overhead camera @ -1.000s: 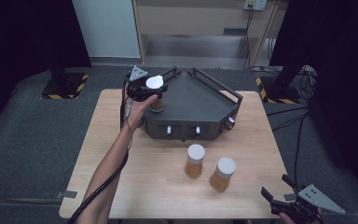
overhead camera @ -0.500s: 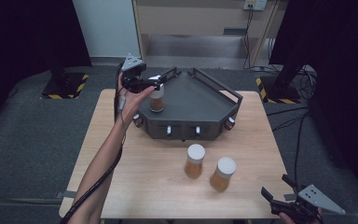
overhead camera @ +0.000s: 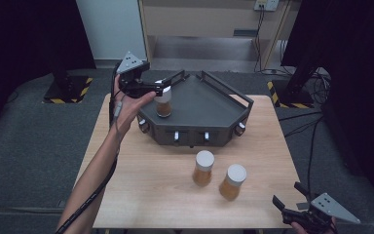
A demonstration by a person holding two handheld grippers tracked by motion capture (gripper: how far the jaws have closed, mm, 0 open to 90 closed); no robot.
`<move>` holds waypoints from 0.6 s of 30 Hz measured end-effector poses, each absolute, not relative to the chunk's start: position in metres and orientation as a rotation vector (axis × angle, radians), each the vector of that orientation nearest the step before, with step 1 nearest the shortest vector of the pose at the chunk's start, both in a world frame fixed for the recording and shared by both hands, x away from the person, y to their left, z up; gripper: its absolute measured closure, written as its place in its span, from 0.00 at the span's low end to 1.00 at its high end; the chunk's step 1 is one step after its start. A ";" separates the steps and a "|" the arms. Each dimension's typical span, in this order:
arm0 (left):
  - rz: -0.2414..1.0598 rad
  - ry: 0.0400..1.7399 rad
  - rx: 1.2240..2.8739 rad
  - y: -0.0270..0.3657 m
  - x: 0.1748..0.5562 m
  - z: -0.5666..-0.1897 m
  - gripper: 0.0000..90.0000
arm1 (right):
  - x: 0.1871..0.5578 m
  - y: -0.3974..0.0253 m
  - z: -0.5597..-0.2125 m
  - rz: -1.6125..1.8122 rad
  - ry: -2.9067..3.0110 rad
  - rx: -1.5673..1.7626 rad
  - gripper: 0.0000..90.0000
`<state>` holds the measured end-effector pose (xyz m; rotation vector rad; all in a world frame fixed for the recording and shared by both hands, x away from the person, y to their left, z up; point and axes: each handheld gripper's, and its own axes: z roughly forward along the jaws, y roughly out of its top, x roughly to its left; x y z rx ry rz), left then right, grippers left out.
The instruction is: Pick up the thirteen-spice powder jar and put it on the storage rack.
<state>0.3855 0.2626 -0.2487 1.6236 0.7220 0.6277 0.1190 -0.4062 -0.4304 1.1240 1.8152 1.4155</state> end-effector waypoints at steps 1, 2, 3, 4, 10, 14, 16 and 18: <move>0.627 0.718 1.630 0.264 0.383 -0.247 0.02 | 0.119 -0.406 -0.430 1.416 1.816 1.124 0.06; 0.630 0.713 1.632 0.264 0.380 -0.247 0.02 | 0.119 -0.406 -0.430 1.417 1.815 1.125 0.06; 0.632 0.709 1.637 0.266 0.376 -0.246 0.02 | 0.119 -0.406 -0.430 1.417 1.815 1.125 0.06; 0.626 0.705 1.634 0.267 0.373 -0.246 0.02 | 0.119 -0.406 -0.430 1.417 1.815 1.125 0.06; 0.619 0.683 1.637 0.276 0.352 -0.247 0.03 | 0.119 -0.405 -0.430 1.413 1.822 1.121 0.06; 0.622 0.653 1.634 0.283 0.338 -0.250 0.03 | 0.119 -0.405 -0.430 1.411 1.824 1.119 0.06; 0.612 0.633 1.623 0.288 0.329 -0.255 0.03 | 0.119 -0.405 -0.430 1.412 1.823 1.120 0.06; 0.606 0.619 1.622 0.292 0.322 -0.259 0.03 | 0.120 -0.405 -0.430 1.410 1.824 1.118 0.06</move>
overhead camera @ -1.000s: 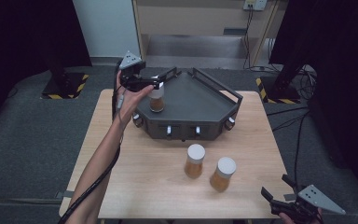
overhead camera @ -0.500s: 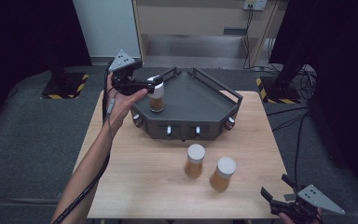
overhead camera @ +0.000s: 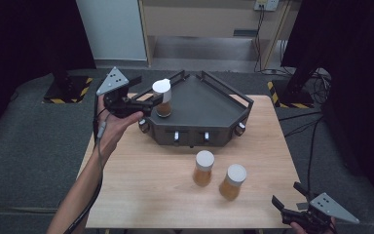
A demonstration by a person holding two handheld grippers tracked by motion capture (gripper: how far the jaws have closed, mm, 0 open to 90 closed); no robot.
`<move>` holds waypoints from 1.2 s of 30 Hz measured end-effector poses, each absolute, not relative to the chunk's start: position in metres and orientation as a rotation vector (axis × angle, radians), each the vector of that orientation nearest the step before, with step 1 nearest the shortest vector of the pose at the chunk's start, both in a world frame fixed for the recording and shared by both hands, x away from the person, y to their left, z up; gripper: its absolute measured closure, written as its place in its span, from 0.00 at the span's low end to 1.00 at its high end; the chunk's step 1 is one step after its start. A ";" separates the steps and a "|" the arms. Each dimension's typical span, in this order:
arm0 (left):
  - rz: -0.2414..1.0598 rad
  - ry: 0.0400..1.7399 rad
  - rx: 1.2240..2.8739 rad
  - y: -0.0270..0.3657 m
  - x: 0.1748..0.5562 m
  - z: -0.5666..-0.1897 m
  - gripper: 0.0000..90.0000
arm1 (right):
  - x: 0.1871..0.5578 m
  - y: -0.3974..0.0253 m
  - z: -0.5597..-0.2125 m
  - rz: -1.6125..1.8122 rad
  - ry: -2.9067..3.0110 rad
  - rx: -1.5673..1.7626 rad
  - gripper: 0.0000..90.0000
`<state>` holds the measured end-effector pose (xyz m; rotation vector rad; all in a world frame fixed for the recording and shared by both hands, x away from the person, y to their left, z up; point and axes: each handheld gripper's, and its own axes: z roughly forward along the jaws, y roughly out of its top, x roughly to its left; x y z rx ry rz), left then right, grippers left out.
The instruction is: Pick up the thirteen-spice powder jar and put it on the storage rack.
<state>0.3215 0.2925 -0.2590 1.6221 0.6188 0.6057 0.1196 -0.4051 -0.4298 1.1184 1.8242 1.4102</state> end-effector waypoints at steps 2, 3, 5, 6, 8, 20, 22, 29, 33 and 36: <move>0.609 0.608 1.625 0.296 0.315 -0.263 0.03 | 0.119 -0.405 -0.430 1.410 1.825 1.118 0.06; 0.614 0.604 1.631 0.298 0.311 -0.265 0.03 | 0.119 -0.405 -0.430 1.409 1.825 1.117 0.06; 0.612 0.595 1.641 0.304 0.303 -0.271 0.03 | 0.120 -0.405 -0.430 1.408 1.826 1.116 0.06; 0.610 0.594 1.641 0.306 0.301 -0.273 0.03 | 0.120 -0.404 -0.430 1.406 1.827 1.116 0.06; 0.607 0.595 1.642 0.311 0.297 -0.277 0.03 | 0.120 -0.404 -0.429 1.406 1.828 1.116 0.06; 0.589 0.597 1.611 0.338 0.264 -0.311 0.03 | 0.120 -0.404 -0.429 1.405 1.829 1.121 0.06; 0.587 0.595 1.612 0.341 0.259 -0.317 0.03 | 0.120 -0.404 -0.430 1.404 1.828 1.122 0.06; 0.569 0.599 1.612 0.351 0.244 -0.348 0.03 | 0.121 -0.404 -0.429 1.402 1.831 1.123 0.06; 0.556 0.619 1.621 0.354 0.236 -0.363 0.03 | 0.121 -0.404 -0.429 1.402 1.830 1.125 0.06; 0.546 0.630 1.626 0.357 0.230 -0.374 0.03 | 0.121 -0.404 -0.429 1.400 1.832 1.125 0.06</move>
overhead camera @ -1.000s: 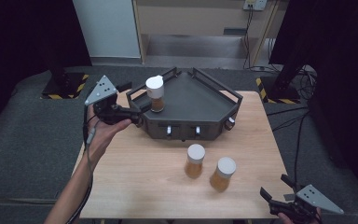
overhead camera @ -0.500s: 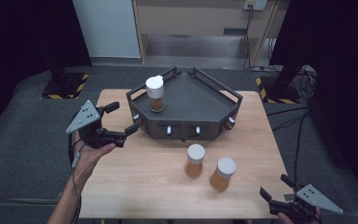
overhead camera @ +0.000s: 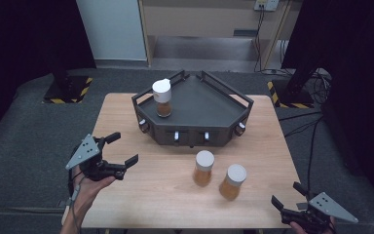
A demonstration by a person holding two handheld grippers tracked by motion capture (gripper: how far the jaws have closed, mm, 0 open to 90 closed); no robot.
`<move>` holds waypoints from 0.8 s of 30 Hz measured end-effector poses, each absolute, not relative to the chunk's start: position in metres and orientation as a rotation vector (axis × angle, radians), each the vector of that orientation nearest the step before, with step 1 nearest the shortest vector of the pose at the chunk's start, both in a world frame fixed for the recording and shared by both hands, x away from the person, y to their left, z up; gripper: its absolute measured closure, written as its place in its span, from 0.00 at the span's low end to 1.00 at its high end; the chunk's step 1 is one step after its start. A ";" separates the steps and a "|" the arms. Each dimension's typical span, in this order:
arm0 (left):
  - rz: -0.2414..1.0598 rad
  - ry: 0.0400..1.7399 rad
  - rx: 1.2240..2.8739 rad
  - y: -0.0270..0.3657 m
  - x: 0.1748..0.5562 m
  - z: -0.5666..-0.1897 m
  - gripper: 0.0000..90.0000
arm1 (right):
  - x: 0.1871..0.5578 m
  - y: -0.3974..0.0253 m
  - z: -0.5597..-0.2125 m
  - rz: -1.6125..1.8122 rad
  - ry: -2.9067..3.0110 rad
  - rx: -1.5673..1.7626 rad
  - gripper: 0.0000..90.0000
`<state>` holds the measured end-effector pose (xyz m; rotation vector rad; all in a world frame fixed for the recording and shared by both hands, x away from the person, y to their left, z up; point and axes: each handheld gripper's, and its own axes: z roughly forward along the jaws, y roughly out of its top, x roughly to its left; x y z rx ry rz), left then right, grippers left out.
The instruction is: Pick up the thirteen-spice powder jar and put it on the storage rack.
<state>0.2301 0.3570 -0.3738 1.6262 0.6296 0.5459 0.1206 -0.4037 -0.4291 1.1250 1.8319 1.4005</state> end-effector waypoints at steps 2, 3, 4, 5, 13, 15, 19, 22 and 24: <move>0.544 0.636 1.625 0.358 0.226 -0.381 0.03 | 0.121 -0.404 -0.429 1.400 1.831 1.125 0.06; 0.535 0.635 1.614 0.360 0.225 -0.385 0.03 | 0.121 -0.404 -0.429 1.400 1.832 1.126 0.06; 0.532 0.635 1.610 0.361 0.224 -0.390 0.03 | 0.121 -0.404 -0.429 1.399 1.832 1.126 0.06; 0.532 0.638 1.609 0.361 0.222 -0.393 0.03 | 0.121 -0.404 -0.429 1.399 1.831 1.125 0.06; 0.506 0.651 1.613 0.368 0.212 -0.420 0.03 | 0.120 -0.404 -0.429 1.400 1.829 1.124 0.06; 0.497 0.665 1.609 0.370 0.209 -0.426 0.03 | 0.120 -0.404 -0.429 1.400 1.831 1.124 0.06; 0.480 0.704 1.605 0.373 0.203 -0.439 0.03 | 0.120 -0.403 -0.429 1.397 1.832 1.124 0.06; 0.474 0.723 1.614 0.374 0.201 -0.445 0.03 | 0.120 -0.403 -0.429 1.397 1.831 1.127 0.06; 0.474 0.730 1.626 0.374 0.199 -0.448 0.03 | 0.120 -0.403 -0.429 1.395 1.832 1.128 0.06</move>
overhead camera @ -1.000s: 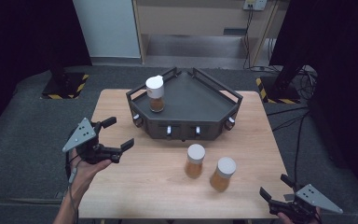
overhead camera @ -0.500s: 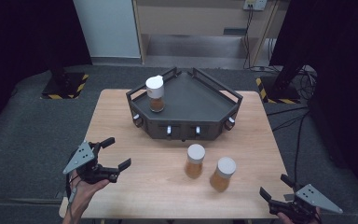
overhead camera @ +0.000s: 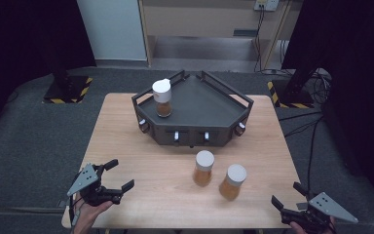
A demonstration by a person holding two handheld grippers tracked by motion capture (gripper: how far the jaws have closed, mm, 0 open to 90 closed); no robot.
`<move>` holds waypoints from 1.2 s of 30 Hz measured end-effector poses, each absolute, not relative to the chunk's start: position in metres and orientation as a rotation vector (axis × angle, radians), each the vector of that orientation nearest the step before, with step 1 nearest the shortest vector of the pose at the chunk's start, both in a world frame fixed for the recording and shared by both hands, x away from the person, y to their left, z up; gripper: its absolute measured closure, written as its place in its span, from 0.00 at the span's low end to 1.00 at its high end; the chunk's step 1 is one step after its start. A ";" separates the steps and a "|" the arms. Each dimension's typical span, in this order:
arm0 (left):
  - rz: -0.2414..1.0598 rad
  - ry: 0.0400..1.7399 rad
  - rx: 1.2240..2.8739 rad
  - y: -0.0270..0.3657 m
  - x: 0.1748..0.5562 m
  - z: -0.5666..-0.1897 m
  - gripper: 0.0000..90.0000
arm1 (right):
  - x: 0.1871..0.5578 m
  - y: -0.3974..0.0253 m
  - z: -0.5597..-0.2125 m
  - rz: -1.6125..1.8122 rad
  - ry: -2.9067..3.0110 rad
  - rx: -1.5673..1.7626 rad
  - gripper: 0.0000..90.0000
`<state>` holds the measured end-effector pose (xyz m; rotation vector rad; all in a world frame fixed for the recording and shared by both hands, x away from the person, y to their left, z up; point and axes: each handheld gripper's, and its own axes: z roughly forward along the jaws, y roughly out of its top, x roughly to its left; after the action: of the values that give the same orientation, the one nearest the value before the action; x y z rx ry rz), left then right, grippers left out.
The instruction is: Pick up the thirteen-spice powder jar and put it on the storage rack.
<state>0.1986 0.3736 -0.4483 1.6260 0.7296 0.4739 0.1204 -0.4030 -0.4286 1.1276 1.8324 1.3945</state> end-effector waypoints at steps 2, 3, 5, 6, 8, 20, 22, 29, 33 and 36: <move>0.468 0.732 1.627 0.374 0.198 -0.451 0.03 | 0.120 -0.403 -0.429 1.394 1.831 1.126 0.06; 0.468 0.734 1.627 0.374 0.197 -0.453 0.03 | 0.120 -0.403 -0.429 1.395 1.831 1.127 0.06; 0.463 0.742 1.624 0.375 0.196 -0.455 0.03 | 0.120 -0.403 -0.429 1.395 1.831 1.127 0.06; 0.465 0.744 1.619 0.375 0.195 -0.457 0.03 | 0.120 -0.403 -0.429 1.395 1.832 1.127 0.06; 0.466 0.747 1.620 0.375 0.194 -0.459 0.03 | 0.120 -0.403 -0.429 1.394 1.830 1.124 0.06; 0.495 0.752 1.645 0.376 0.192 -0.468 0.03 | 0.120 -0.403 -0.429 1.398 1.827 1.122 0.06; 0.503 0.745 1.649 0.377 0.191 -0.469 0.03 | 0.120 -0.404 -0.429 1.400 1.827 1.119 0.06; 0.499 0.743 1.643 0.379 0.191 -0.471 0.02 | 0.120 -0.404 -0.429 1.402 1.830 1.117 0.06; 0.493 0.748 1.642 0.380 0.191 -0.471 0.02 | 0.120 -0.404 -0.429 1.404 1.829 1.118 0.06; 0.495 0.747 1.646 0.379 0.191 -0.470 0.02 | 0.120 -0.404 -0.429 1.404 1.829 1.117 0.06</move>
<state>0.1909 0.3793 -0.4700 1.6462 0.7472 0.4949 0.1197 -0.4038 -0.4289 1.1170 1.8292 1.4038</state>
